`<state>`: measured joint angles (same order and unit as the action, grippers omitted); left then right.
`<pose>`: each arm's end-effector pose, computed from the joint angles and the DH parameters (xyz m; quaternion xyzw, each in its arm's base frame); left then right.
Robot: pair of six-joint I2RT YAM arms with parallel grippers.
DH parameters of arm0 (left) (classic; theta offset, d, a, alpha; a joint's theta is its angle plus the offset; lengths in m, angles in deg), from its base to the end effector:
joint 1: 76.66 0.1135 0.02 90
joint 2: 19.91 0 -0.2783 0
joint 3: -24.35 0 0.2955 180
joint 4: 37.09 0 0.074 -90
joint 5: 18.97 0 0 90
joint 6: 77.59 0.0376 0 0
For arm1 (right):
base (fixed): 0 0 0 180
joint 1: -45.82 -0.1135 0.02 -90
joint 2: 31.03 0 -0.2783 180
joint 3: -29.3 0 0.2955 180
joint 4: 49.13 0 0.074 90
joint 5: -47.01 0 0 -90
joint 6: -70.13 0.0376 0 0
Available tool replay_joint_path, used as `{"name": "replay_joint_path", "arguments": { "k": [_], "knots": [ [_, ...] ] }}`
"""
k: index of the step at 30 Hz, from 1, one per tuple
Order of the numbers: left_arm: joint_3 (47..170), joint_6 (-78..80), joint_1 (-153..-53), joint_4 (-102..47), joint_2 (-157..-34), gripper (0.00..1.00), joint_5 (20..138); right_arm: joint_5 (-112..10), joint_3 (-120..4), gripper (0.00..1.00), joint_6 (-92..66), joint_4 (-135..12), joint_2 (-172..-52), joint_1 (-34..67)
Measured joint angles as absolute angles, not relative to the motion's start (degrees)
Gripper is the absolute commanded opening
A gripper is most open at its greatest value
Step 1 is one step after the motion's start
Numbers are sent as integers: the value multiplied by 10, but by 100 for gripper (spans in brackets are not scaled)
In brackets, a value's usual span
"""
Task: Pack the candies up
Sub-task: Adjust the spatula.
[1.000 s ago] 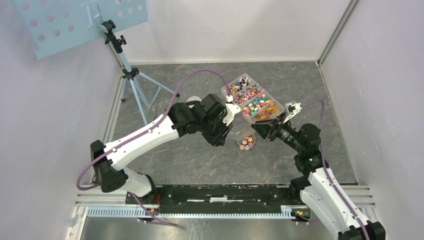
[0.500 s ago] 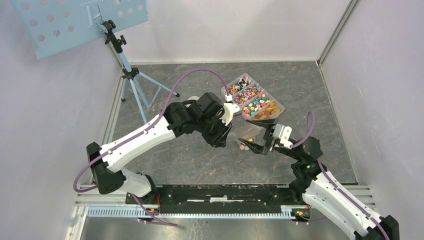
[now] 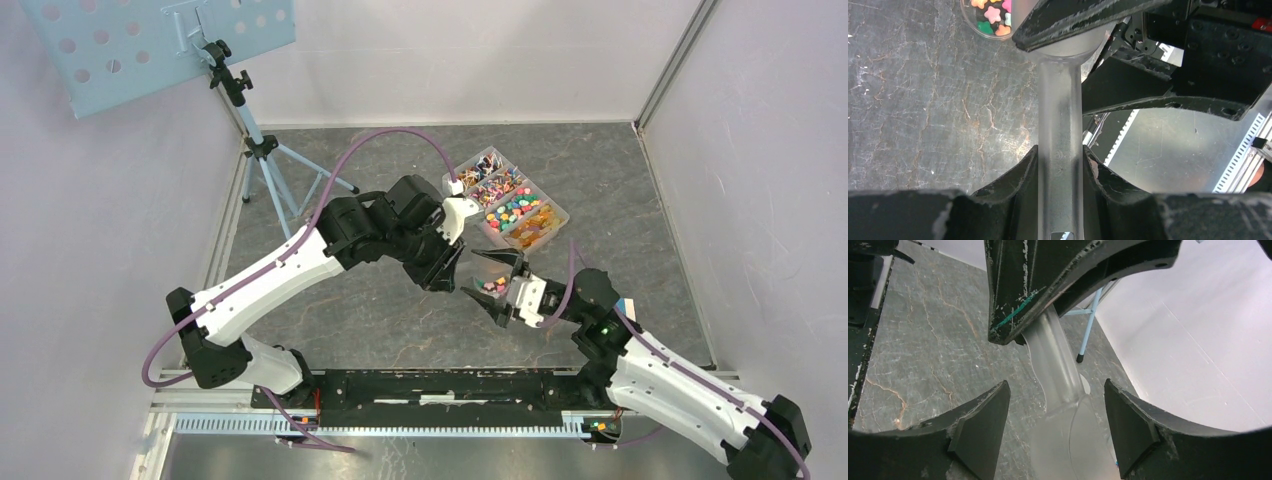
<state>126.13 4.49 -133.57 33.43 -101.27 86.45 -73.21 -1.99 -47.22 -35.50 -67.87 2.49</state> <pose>0.1695 -0.2785 0.4072 0.4279 0.8287 -0.2877 0.2178 0.1302 0.1488 0.2668 -0.5266 0.4024 0.2706 0.6982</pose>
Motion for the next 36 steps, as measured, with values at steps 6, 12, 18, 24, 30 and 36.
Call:
{"name": "replay_joint_path", "arguments": {
  "k": [6, 12, 18, 24, 30, 36],
  "knots": [
    [1261, 43, -1336, 345, -1013, 3, 866, -663, -36, 48, -517, -361, -717, -29],
    [1262, 32, -1335, 356, -1014, 12, 859, -602, -37, 20, -544, -337, -731, -62],
    [1273, 25, -1335, 354, -1013, 31, 846, -567, -22, 2, -540, -291, -734, -77],
    [1246, 24, -1336, 300, -973, 47, 817, -536, 2, 0, -479, -199, -749, -81],
    [1188, 25, -1335, 234, -880, 55, 770, -504, 22, 0, -375, -118, -776, -83],
    [1176, 25, -1333, 207, -866, 57, 743, -489, 22, 0, -322, -99, -793, -83]
  ]
}}
